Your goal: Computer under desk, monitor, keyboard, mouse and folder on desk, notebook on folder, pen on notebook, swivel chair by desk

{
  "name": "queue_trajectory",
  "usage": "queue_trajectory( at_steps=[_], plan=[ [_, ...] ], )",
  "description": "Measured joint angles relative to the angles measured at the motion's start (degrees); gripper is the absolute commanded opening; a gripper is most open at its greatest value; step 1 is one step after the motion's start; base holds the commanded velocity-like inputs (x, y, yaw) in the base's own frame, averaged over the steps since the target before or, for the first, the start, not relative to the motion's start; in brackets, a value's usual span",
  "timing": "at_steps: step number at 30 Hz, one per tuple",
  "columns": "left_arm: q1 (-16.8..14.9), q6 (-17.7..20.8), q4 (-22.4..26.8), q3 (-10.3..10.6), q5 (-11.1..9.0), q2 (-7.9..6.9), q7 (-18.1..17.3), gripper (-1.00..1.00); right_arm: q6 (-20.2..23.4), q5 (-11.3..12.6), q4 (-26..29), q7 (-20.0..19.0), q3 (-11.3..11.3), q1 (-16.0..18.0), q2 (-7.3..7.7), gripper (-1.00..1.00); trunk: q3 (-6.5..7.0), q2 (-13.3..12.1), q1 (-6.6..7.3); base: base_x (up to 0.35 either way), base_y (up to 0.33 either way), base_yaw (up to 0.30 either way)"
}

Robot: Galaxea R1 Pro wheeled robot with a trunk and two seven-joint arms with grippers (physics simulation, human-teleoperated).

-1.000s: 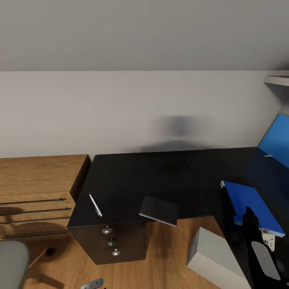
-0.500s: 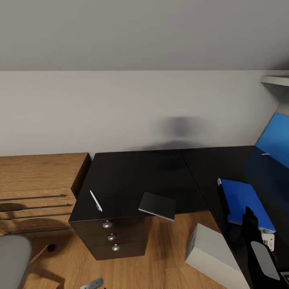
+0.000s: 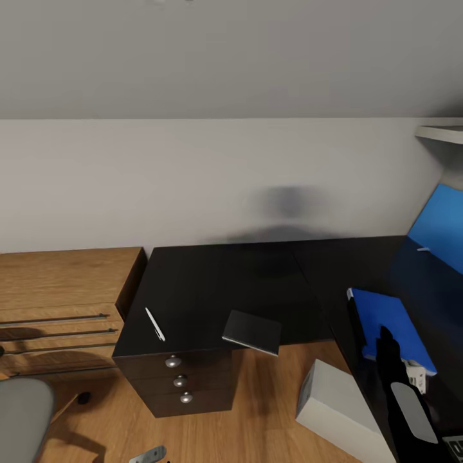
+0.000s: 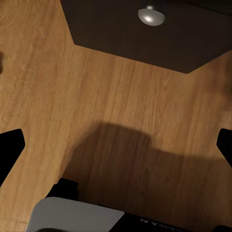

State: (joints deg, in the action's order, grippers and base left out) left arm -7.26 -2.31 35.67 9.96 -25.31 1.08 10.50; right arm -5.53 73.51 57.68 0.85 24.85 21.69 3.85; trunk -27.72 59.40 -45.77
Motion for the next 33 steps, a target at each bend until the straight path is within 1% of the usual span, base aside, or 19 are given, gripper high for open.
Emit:
queue_trajectory(
  at_steps=[3, 6, 7, 8, 10, 11, 12, 14, 15, 16, 17, 18, 21, 24, 25, 29, 31, 32, 33],
  plan=[
    [0.00, 0.00, 0.00, 0.01, 0.02, 0.02, -0.02, 1.00, -0.02, -0.01, 0.01, -0.11, -0.52, 0.00, -0.02, 1.00, 0.54, -1.20, 0.66, 0.000, 0.000, 0.000],
    [0.00, 0.00, -0.01, 0.01, 0.01, 0.03, -0.04, 1.00, -0.03, -0.23, 0.02, -0.18, -1.28, 0.00, -0.01, 1.00, 0.55, -1.22, 0.67, 0.000, 0.000, 0.000],
    [0.00, 0.00, -0.01, 0.01, 0.01, 0.03, -0.04, 1.00, -0.04, -0.58, 0.03, -0.19, -2.11, 0.00, -0.01, 1.00, 0.55, -1.22, 0.67, 0.000, 0.000, 0.000],
    [0.00, 0.00, -0.01, 0.01, 0.00, 0.03, -0.03, 1.00, -0.04, -1.33, 0.07, -0.16, -3.84, 0.00, -0.01, 1.00, 0.55, -1.22, 0.67, 0.000, 0.000, 0.000],
    [0.00, 0.00, -0.01, 0.01, 0.00, 0.03, -0.03, 1.00, -0.04, -1.91, 0.08, -0.15, -5.15, 0.00, -0.01, 1.00, 0.55, -1.22, 0.67, 0.000, 0.000, 0.000],
    [0.00, 0.00, -0.01, 0.01, 0.01, 0.03, -0.02, 1.00, -0.04, -2.51, 0.09, -0.14, -6.40, 0.00, -0.02, 1.00, 0.55, -1.22, 0.67, 0.000, 0.000, 0.000],
    [0.00, 0.00, -0.01, 0.01, 0.02, 0.03, -0.03, 1.00, -0.04, -2.86, 0.08, -0.14, -7.10, 0.00, -0.03, 1.00, 0.55, -1.22, 0.67, 0.000, 0.000, 0.000],
    [0.00, 0.00, -0.01, 0.01, 0.04, 0.03, -0.01, 1.00, -0.04, -5.27, 0.08, -0.05, -11.10, 0.00, -0.12, 1.00, 0.55, -1.22, 0.67, 0.000, 0.000, 0.000],
    [0.00, 0.00, -0.01, 0.01, 0.02, 0.03, -0.02, 1.00, -0.04, -5.90, 0.07, -0.01, -12.05, 0.00, -0.13, 1.00, 0.55, -1.22, 0.67, 0.000, 0.000, 0.000],
    [0.00, 0.01, -0.03, 0.01, 0.04, 0.03, -0.04, 1.00, -0.07, -7.11, 0.05, 0.06, -13.88, 0.00, -0.16, 1.00, 0.55, -1.22, 0.67, 0.000, 0.000, 0.000],
    [-0.01, 0.02, -0.04, 0.02, 0.03, 0.03, -0.04, 1.00, -0.10, -9.18, 0.03, 0.14, -17.38, -0.01, -0.30, 1.00, 0.55, -1.22, 0.66, 0.000, 0.000, 0.000],
    [0.00, 0.03, -0.03, 0.01, 0.02, 0.03, -0.02, 1.00, -0.09, -9.46, 0.03, 0.15, -18.04, 0.00, -0.39, 1.00, 0.55, -1.22, 0.67, 0.000, 0.000, 0.000],
    [0.00, 0.03, -0.02, 0.01, 0.04, 0.03, -0.01, 1.00, -0.09, -9.97, 0.02, 0.12, -19.46, -0.01, -1.24, 1.00, 0.55, -1.22, 0.67, 0.000, 0.000, 0.000],
    [0.00, 0.03, -0.04, 0.01, 0.05, 0.03, 0.01, 1.00, -0.06, -10.12, -0.02, 0.02, -19.97, -0.01, -2.15, 1.00, 0.55, -1.22, 0.67, 0.000, 0.000, 0.000],
    [0.00, 0.02, -0.03, 0.01, 0.04, 0.03, 0.02, 1.00, -0.04, -10.09, -0.07, 0.04, -20.14, -0.01, -2.67, 1.00, 0.54, -1.22, 0.67, 0.000, 0.000, 0.000],
    [0.00, 0.02, -0.02, 0.01, 0.05, 0.03, -0.02, 1.00, 0.06, -9.99, -0.11, -0.03, -20.46, -0.01, -3.77, 1.00, 0.55, -1.22, 0.67, 0.000, 0.000, 0.000],
    [0.00, 0.01, -0.01, 0.00, 0.06, 0.02, -0.03, 1.00, 0.01, -9.96, -0.10, -0.13, -20.57, -0.01, -4.82, 1.00, 0.55, -1.22, 0.67, 0.000, 0.000, 0.011],
    [0.00, 0.00, -0.01, 0.01, 0.06, -0.02, -0.05, 1.00, -0.07, -9.94, -0.09, -0.21, -20.58, -0.01, -5.77, 1.00, 0.55, -1.22, 0.67, 0.000, 0.000, 0.074],
    [0.00, 0.00, 0.00, 0.00, 0.06, -0.03, -0.05, 1.00, -0.16, -9.95, -0.09, -0.24, -20.59, 0.00, -6.12, 1.00, 0.58, -1.22, 0.67, 0.000, 0.000, 0.097]
  ],
)
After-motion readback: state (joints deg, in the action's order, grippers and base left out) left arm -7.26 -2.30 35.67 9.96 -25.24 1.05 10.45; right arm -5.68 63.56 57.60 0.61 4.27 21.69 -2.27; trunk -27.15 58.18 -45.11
